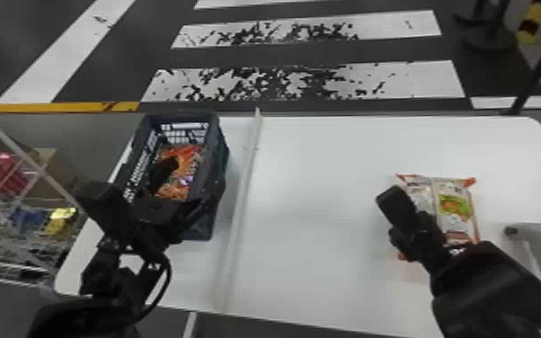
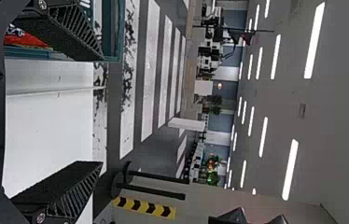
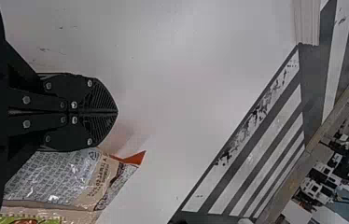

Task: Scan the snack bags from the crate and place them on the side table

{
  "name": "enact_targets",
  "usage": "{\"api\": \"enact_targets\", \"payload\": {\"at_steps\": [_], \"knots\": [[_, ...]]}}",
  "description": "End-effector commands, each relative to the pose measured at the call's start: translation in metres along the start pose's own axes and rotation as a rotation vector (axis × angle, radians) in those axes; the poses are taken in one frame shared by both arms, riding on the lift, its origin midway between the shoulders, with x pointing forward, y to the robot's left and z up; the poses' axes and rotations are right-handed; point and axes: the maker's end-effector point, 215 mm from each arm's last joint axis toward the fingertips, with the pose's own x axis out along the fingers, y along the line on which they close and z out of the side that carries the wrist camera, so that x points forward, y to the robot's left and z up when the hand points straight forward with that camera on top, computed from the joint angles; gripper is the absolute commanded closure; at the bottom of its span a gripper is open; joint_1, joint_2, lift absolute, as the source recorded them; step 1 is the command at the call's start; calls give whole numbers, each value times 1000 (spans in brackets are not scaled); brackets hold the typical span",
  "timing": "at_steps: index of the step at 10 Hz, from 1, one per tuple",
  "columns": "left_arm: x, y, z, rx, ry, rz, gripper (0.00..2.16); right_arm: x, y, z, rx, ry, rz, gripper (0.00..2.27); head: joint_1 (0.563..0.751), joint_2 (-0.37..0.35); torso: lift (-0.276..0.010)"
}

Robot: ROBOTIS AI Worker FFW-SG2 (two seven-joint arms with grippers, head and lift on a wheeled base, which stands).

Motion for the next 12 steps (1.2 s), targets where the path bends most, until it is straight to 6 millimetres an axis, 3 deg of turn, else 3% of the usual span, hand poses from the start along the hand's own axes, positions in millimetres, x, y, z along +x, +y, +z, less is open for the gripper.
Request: {"api": "enact_targets", "payload": {"at_steps": [1,4,10,11,12], "knots": [[0,0,0,0,0,0,80,-9,5,-1,12,-8,9,2263,695,162,-50],[0,0,-1,-1,3,0,80,-28,13,-5,27,-21,23,2263,695,172,-50],[2,-4,-2,-4,2,-7,80,-34,5,-21,28,-2,11,2263,695,156,-50],[2,-4,-2,-4,2,-7,80,-39,5,-16,40,-16,11,2263,695,153,-50],[2,-5,-2,-5,2,-10,80,-52,5,2,70,-60,22,2263,695,153,-50]]}}
